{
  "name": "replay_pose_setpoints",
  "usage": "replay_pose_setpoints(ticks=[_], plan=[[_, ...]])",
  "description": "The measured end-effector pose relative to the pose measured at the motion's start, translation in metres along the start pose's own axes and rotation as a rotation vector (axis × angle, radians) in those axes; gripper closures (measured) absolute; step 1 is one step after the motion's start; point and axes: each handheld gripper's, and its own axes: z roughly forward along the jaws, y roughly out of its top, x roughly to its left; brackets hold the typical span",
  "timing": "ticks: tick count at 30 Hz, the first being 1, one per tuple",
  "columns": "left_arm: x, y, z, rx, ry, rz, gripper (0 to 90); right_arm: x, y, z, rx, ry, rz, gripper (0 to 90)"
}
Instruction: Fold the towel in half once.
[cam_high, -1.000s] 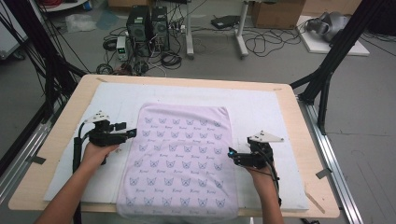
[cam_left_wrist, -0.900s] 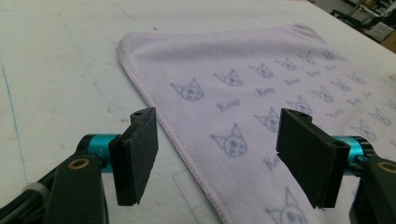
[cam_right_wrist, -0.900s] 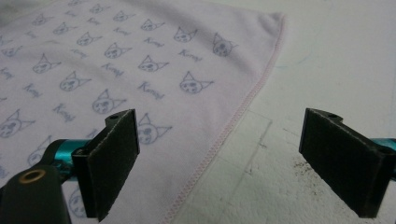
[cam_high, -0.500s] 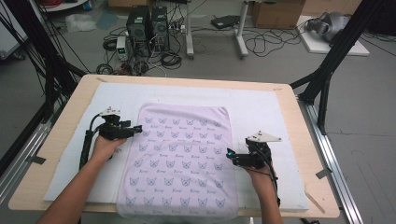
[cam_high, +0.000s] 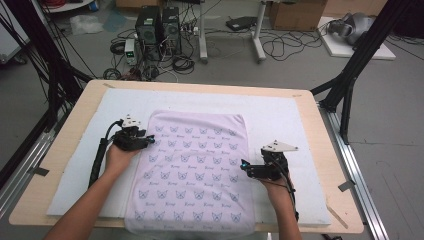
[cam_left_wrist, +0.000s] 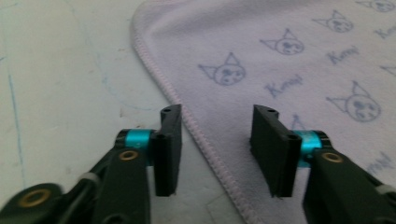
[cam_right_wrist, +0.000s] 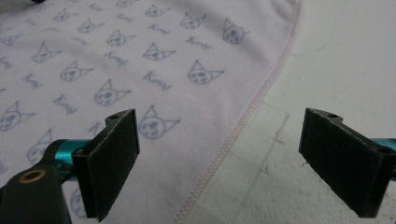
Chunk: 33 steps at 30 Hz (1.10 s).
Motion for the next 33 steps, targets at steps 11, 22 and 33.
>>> replay_pose_setpoints(ticks=[11, 22, 33], plan=[[0.004, -0.001, 0.000, -0.005, -0.093, -0.101, 86.9, 0.000, 0.019, 0.033, 0.100, -0.027, 0.015, 11.6], [0.011, -0.002, -0.001, -0.027, -0.134, -0.197, 87.0, -0.021, 0.045, 0.071, 0.188, -0.118, 0.040, 31.1], [0.020, -0.002, -0.002, -0.038, -0.144, -0.271, 87.4, -0.012, 0.052, 0.073, 0.221, -0.085, 0.004, 86.4]])
